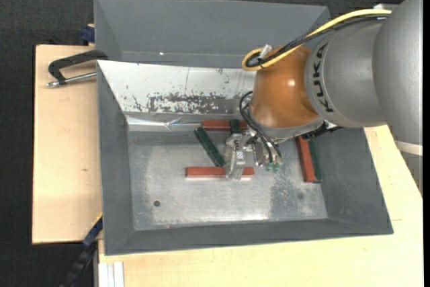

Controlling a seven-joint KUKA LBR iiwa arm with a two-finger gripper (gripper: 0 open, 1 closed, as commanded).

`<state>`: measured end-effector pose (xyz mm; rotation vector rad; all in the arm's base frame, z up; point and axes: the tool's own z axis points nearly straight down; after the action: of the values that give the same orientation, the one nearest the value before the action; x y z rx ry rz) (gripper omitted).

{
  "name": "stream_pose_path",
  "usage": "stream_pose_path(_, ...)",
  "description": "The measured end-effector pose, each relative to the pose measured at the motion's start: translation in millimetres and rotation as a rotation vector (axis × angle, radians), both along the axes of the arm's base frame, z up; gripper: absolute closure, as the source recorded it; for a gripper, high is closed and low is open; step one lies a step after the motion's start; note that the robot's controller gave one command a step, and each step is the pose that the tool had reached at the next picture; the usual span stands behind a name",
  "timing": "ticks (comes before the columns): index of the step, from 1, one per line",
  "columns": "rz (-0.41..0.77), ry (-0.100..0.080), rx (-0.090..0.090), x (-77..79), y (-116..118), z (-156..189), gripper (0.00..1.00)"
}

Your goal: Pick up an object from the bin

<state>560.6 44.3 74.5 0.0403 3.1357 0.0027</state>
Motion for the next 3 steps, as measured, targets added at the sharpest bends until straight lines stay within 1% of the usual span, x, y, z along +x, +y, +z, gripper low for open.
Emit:
stream_pose_path(1,0.000,0.001,0.000,-0.8,0,-3,0.00)
stream_pose_path(2,0.000,0.001,0.000,-0.9,0,-3,0.00)
stream_pose_path(3,-0.055,0.003,0.000,-26.2,15,-3,0.00)
